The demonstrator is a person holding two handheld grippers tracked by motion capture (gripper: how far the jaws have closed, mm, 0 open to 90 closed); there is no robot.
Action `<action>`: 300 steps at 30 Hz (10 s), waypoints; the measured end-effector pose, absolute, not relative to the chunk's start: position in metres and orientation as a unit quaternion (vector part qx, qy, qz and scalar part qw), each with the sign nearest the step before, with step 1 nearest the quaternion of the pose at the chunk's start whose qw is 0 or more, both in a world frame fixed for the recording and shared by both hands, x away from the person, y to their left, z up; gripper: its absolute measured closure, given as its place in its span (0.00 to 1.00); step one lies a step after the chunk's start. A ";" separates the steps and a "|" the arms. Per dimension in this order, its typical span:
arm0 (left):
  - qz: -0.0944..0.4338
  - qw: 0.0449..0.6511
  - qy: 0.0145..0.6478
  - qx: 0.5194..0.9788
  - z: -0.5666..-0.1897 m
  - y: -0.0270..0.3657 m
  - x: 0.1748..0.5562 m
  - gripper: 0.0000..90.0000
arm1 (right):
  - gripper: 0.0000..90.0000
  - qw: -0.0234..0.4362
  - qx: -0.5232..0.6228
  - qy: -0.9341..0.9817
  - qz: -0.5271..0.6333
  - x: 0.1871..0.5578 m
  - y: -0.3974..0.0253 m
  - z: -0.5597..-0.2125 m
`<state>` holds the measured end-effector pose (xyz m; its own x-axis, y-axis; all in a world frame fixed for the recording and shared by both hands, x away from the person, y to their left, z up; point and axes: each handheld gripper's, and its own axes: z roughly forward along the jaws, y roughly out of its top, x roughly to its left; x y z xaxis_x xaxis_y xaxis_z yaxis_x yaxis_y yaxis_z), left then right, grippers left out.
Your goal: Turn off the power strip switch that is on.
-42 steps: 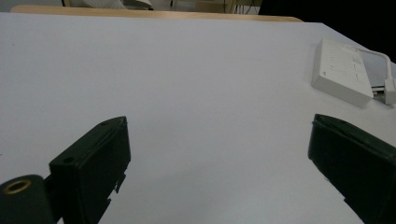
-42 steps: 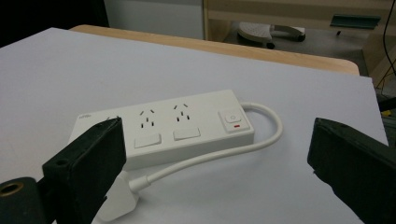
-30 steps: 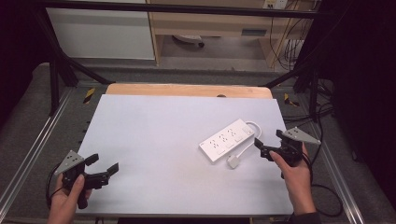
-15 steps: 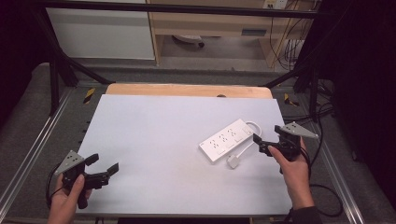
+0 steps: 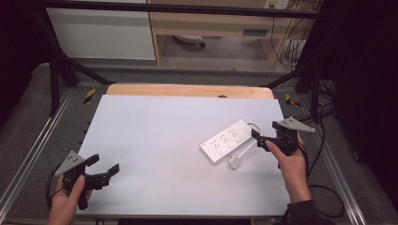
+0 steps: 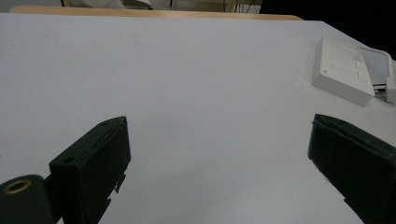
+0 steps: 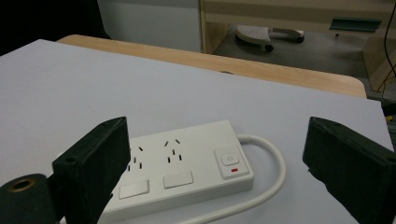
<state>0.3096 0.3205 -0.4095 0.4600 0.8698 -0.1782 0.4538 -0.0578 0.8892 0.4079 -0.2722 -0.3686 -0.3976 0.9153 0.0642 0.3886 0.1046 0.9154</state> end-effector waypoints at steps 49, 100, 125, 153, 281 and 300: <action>0.210 0.495 0.473 0.697 -0.410 0.321 0.310 0.06 | 0.98 0.302 0.451 0.706 0.455 0.447 -0.257 -0.389; 0.211 0.497 0.473 0.697 -0.410 0.321 0.310 0.06 | 1.00 0.258 0.465 0.731 0.427 0.448 -0.245 -0.430; 0.210 0.497 0.472 0.697 -0.410 0.321 0.310 0.06 | 1.00 0.232 0.452 0.748 0.426 0.439 -0.228 -0.441; 0.210 0.497 0.472 0.697 -0.410 0.321 0.310 0.06 | 1.00 0.222 0.447 0.755 0.425 0.437 -0.222 -0.444; 0.211 0.497 0.468 0.700 -0.410 0.320 0.310 0.06 | 0.83 0.236 0.451 0.735 0.449 0.434 -0.222 -0.442; 0.211 0.496 0.468 0.701 -0.410 0.320 0.310 0.06 | 0.35 0.225 0.475 0.721 0.451 0.436 -0.227 -0.435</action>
